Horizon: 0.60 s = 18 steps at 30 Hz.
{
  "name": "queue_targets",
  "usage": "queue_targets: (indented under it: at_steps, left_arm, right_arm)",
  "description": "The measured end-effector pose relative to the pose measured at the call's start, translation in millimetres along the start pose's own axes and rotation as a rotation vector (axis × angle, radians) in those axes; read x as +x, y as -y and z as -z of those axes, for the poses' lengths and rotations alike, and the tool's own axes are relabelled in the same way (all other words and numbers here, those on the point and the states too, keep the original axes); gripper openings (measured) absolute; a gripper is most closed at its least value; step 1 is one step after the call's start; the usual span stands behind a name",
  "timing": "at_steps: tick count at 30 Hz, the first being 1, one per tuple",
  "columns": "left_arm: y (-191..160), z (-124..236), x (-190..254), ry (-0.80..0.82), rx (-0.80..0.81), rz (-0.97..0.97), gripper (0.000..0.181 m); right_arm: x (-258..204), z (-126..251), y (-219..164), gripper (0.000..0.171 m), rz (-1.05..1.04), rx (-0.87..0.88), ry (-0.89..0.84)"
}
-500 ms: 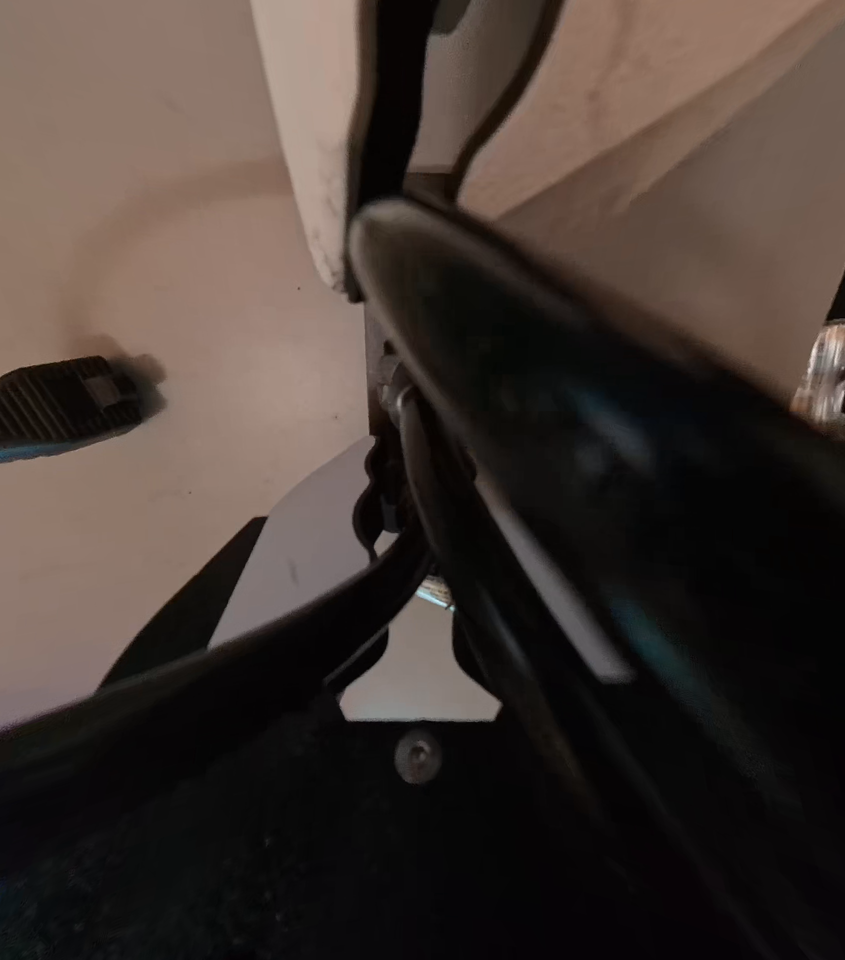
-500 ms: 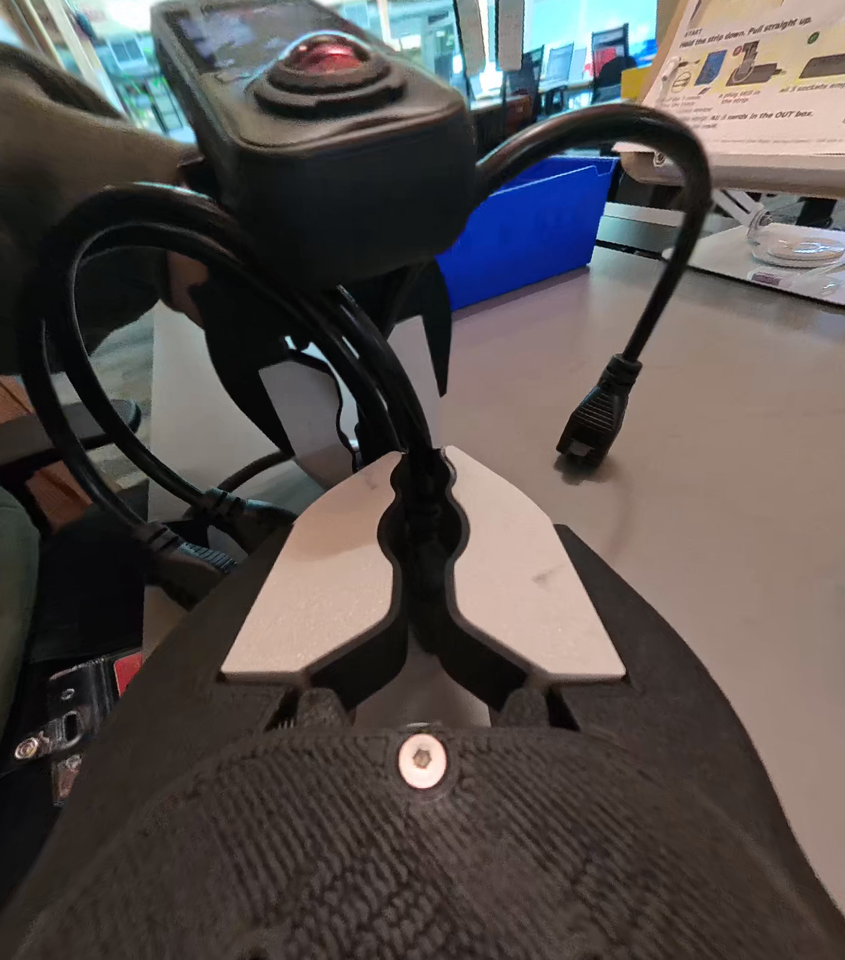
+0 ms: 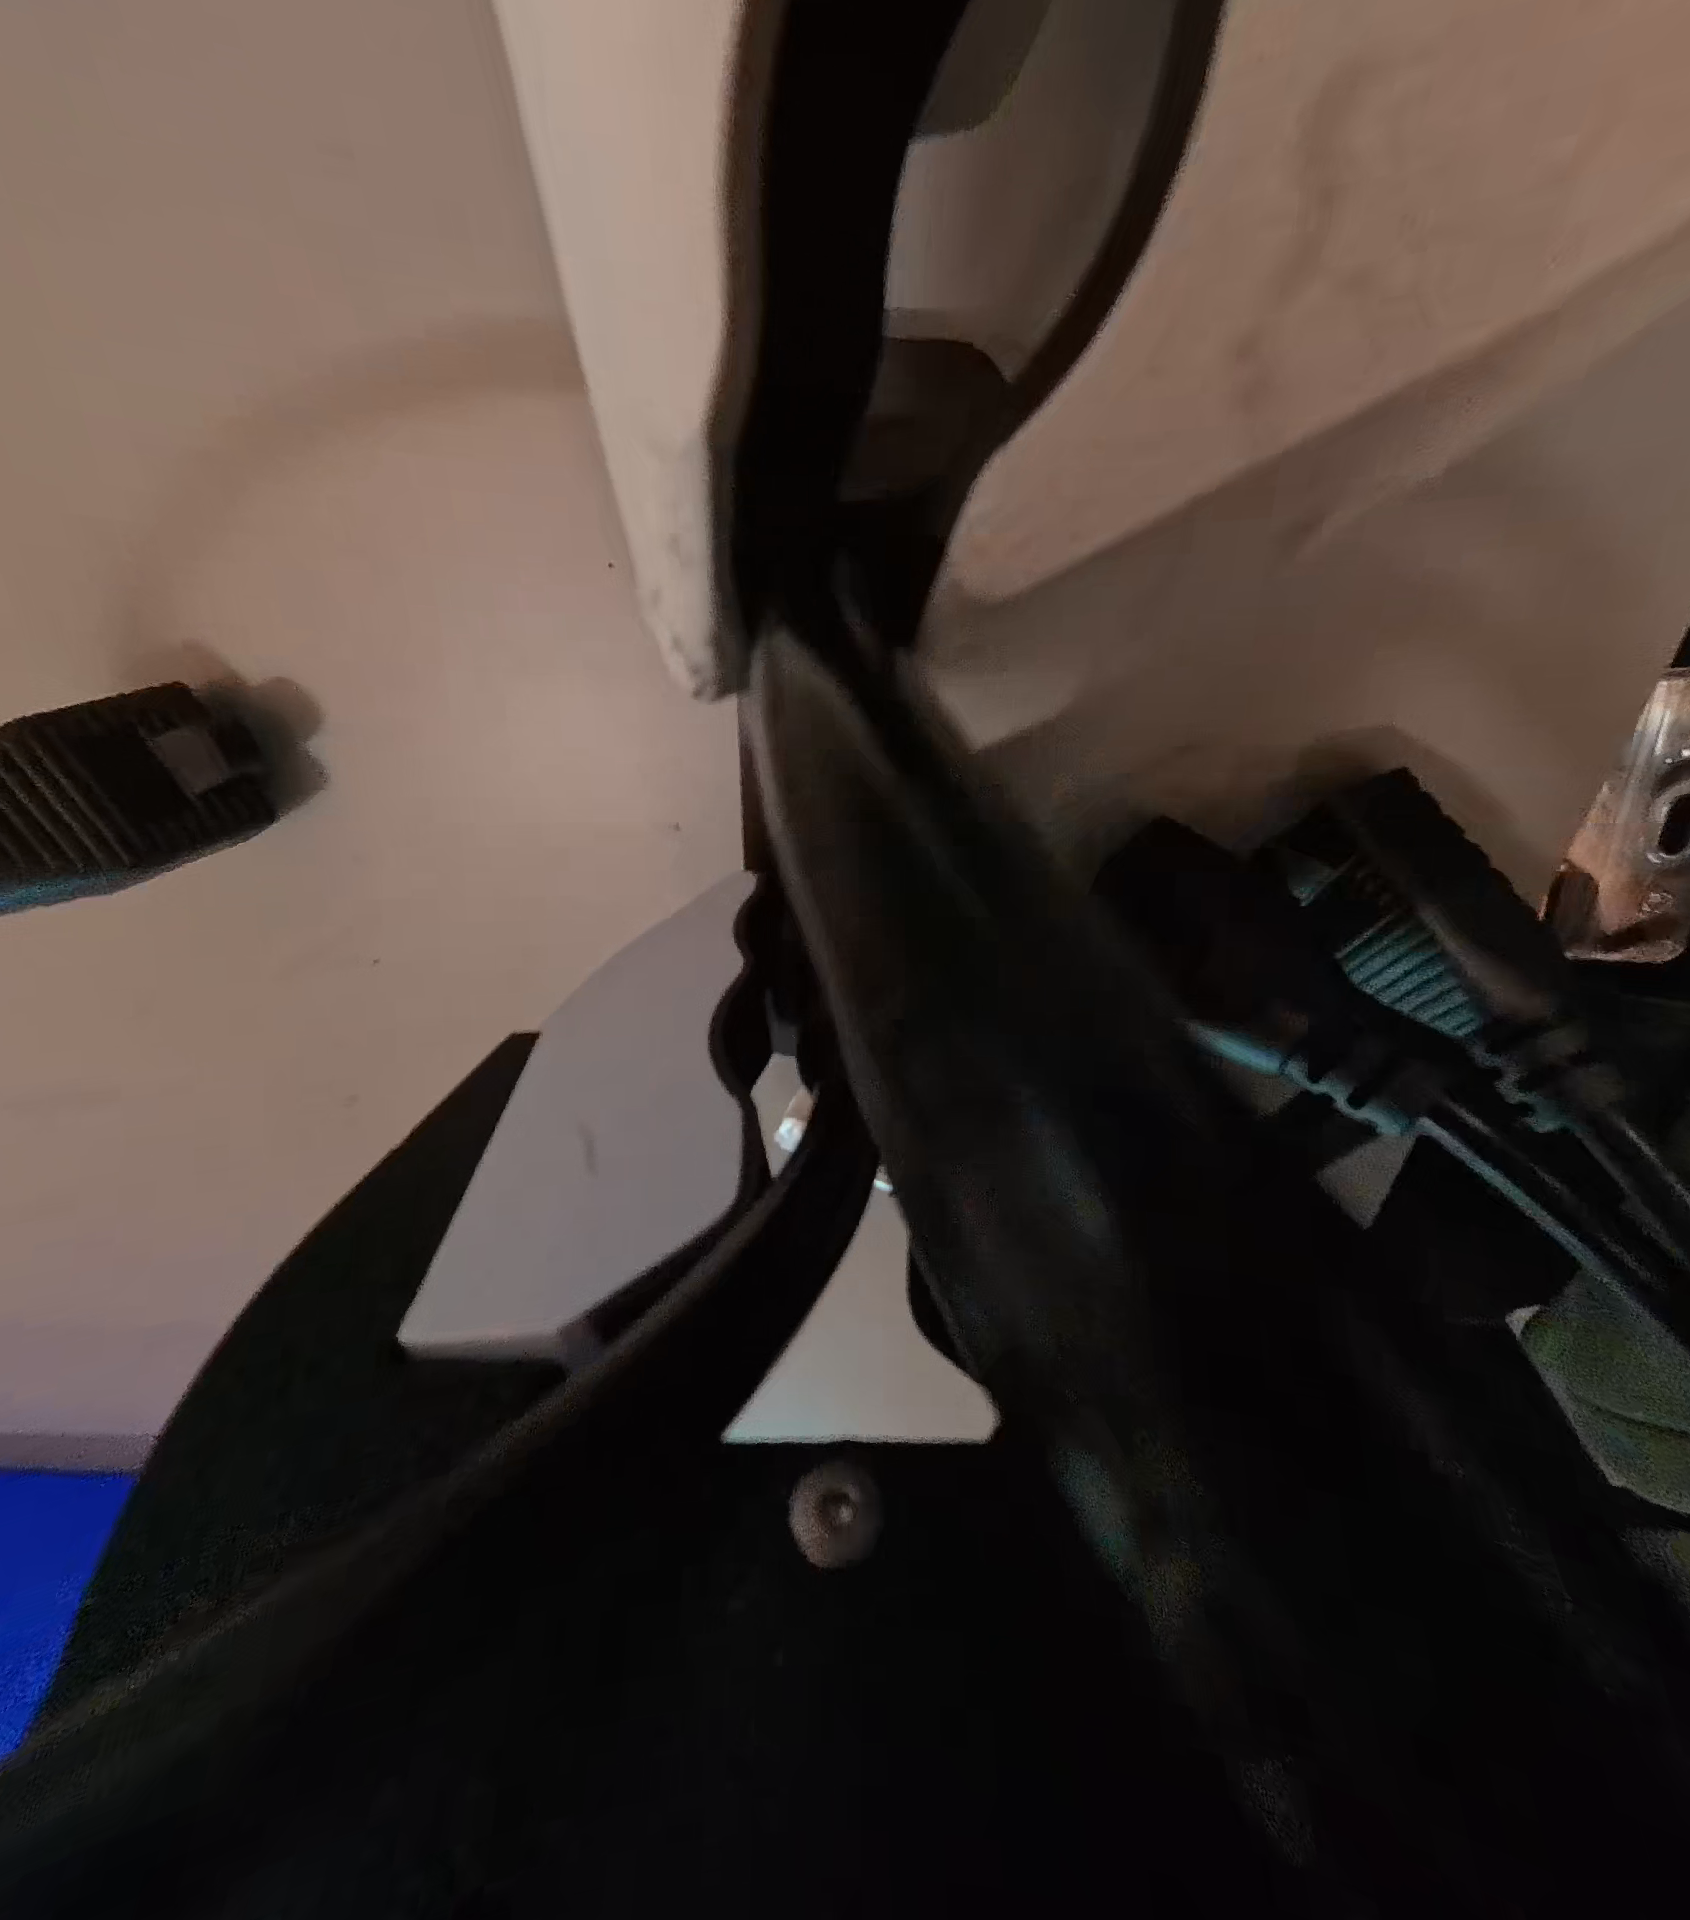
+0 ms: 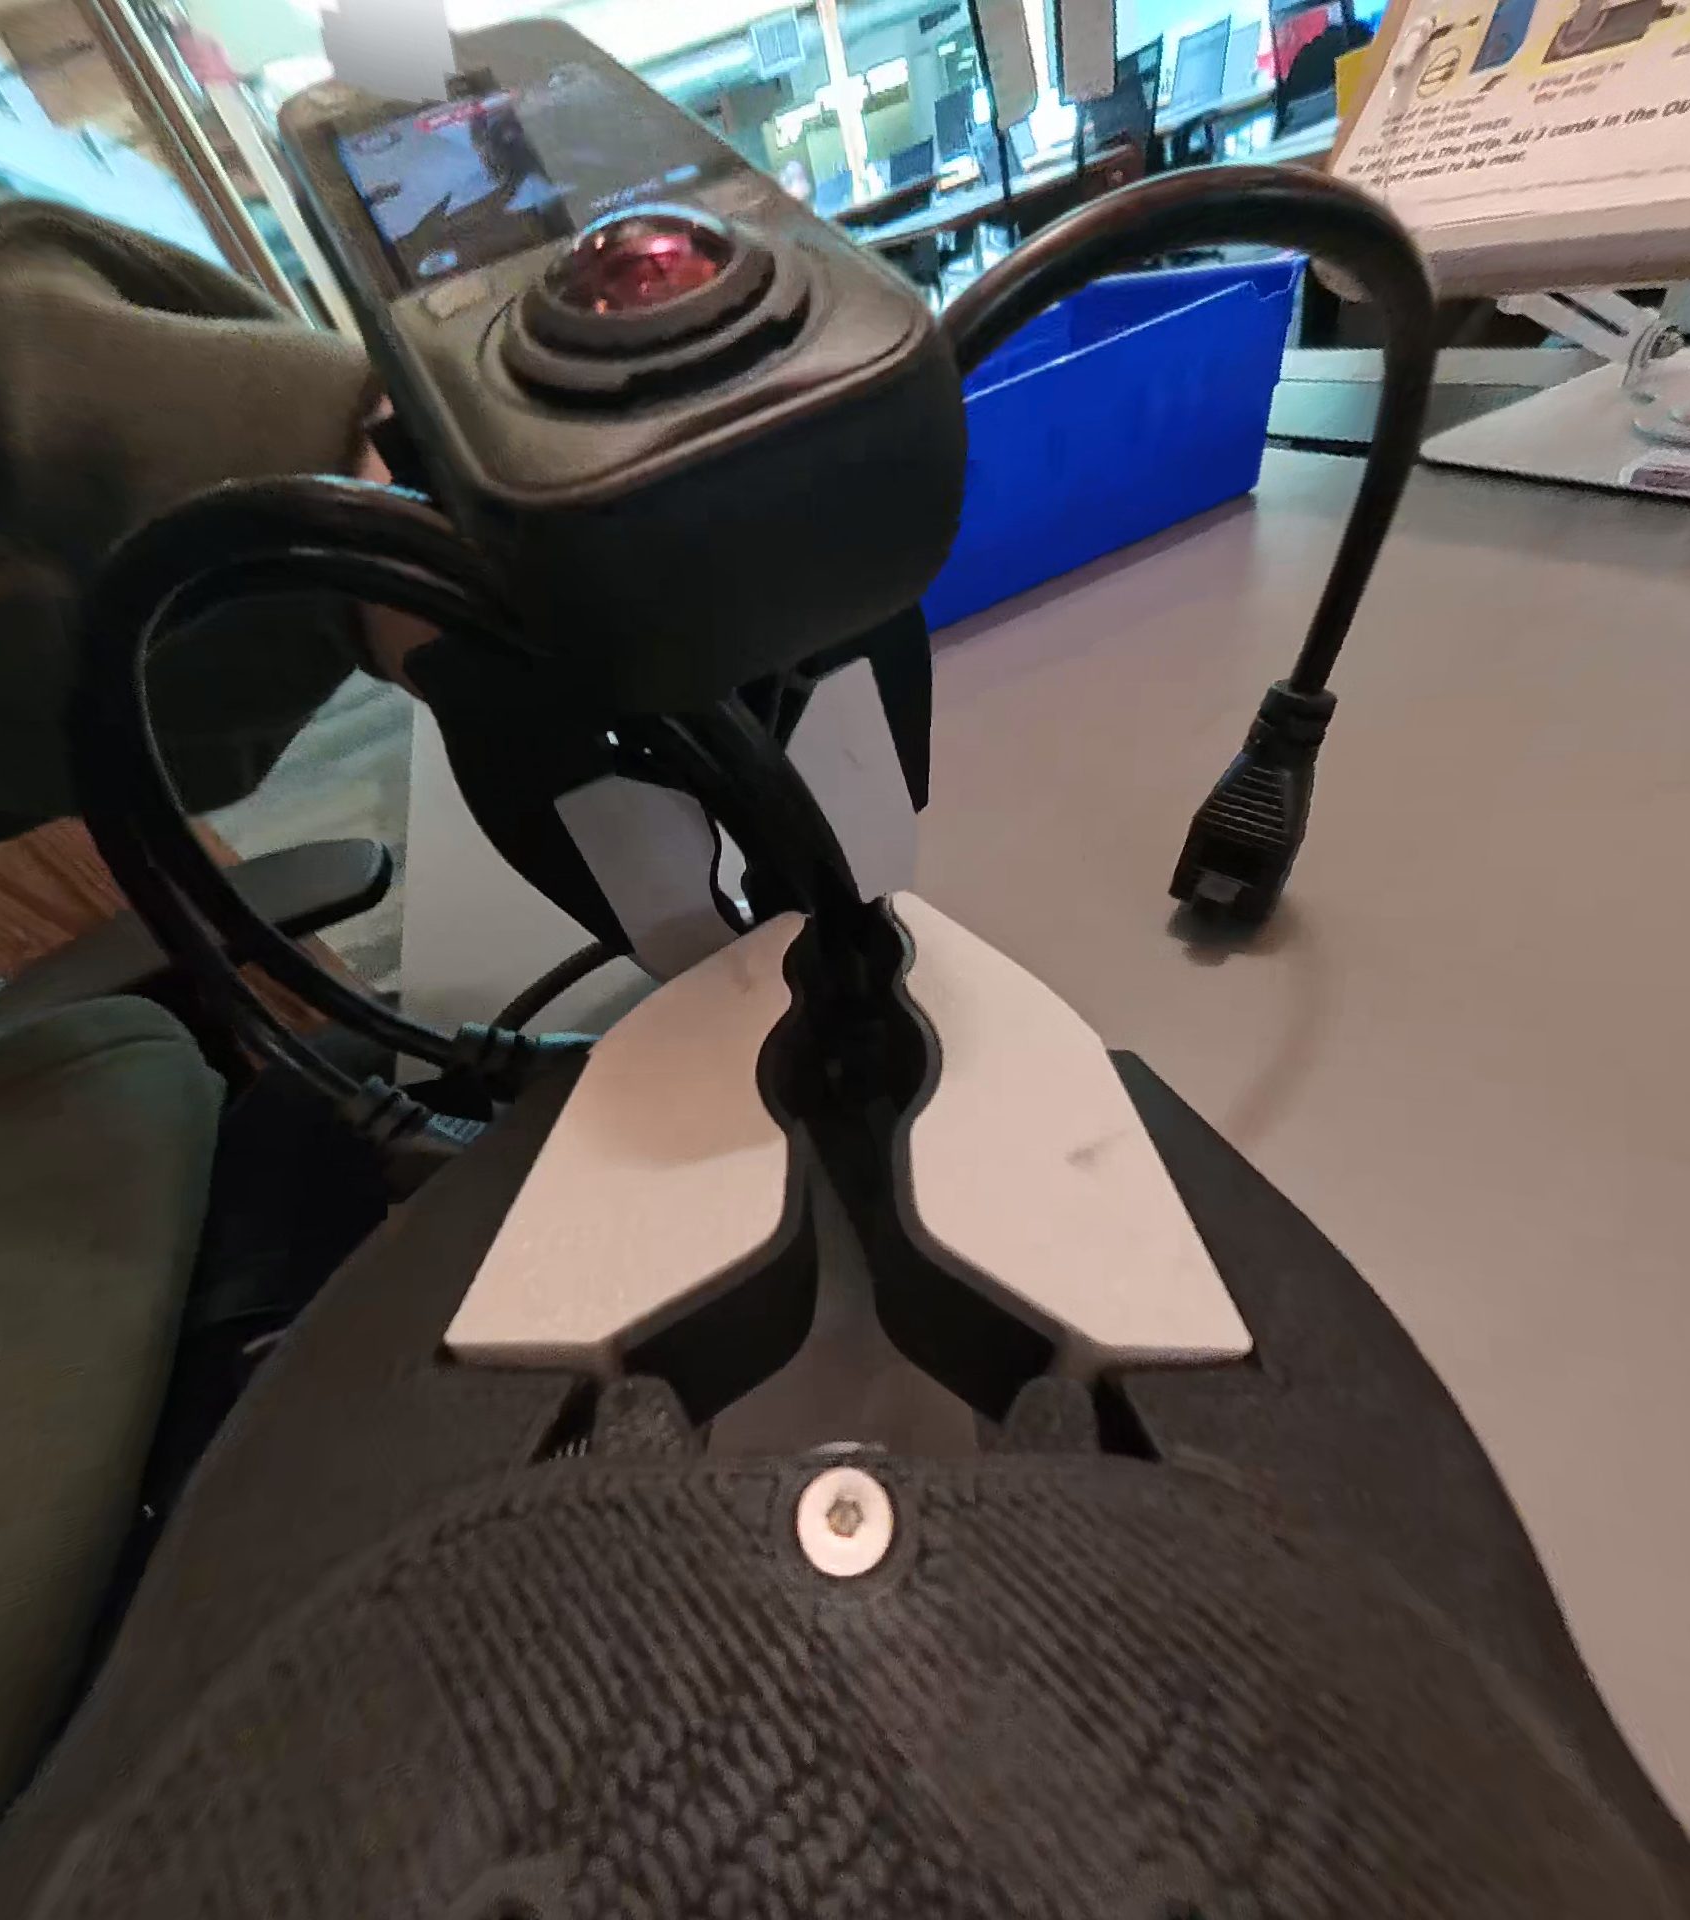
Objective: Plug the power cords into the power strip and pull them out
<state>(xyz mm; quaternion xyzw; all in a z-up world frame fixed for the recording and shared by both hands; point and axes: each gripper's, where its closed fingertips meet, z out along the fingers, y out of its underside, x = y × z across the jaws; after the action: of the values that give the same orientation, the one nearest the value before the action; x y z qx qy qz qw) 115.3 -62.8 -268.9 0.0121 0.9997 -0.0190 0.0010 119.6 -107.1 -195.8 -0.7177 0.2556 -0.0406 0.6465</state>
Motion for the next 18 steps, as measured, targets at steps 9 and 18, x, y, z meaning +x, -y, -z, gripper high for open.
queue_targets:
  at_steps: [9,18]
  left_arm:
    - [0.4,0.2,-2.8,-0.003,-0.010,0.023,0.027]
    - [2.4,-0.2,-1.6,-0.004,-0.008,0.033,0.023]
  right_arm:
    - [6.6,-4.6,4.3,0.008,0.042,0.010,0.025]
    - [1.5,0.9,1.1,0.008,0.101,-0.010,0.102]
